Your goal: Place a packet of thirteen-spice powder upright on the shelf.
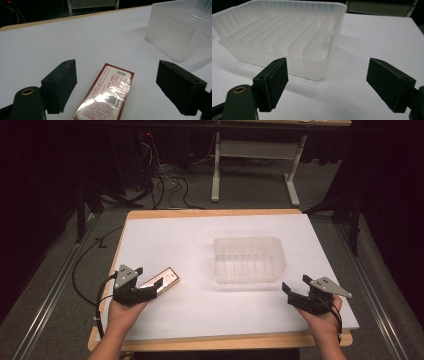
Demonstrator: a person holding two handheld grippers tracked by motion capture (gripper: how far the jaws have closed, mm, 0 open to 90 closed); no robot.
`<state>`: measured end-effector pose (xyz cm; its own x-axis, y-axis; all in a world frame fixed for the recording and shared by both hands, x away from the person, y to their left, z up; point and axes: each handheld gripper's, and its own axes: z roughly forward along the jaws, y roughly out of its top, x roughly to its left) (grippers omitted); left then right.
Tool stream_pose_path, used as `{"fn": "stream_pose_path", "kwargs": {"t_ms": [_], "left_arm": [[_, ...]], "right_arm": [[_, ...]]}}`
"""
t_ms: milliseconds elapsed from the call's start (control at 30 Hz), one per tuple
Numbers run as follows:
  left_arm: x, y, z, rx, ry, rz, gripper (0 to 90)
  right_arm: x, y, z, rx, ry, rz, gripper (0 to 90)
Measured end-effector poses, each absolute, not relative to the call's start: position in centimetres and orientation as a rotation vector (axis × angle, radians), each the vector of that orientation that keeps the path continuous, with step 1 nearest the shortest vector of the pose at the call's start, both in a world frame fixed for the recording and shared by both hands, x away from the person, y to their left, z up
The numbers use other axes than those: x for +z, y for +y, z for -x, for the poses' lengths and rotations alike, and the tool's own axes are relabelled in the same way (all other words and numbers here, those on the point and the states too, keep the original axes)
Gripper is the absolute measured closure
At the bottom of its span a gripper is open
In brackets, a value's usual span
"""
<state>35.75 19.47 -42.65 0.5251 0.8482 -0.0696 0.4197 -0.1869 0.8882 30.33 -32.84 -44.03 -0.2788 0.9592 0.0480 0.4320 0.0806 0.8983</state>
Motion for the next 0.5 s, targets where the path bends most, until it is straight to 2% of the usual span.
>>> {"fn": "stream_pose_path", "kwargs": {"t_ms": [500], "left_arm": [[-43.25,19.45,-36.02,0.541,1.041,-1.867,16.9]], "right_arm": [[-44.54,-32.34,-30.55,1.164,1.799,-1.380,17.6]]}}
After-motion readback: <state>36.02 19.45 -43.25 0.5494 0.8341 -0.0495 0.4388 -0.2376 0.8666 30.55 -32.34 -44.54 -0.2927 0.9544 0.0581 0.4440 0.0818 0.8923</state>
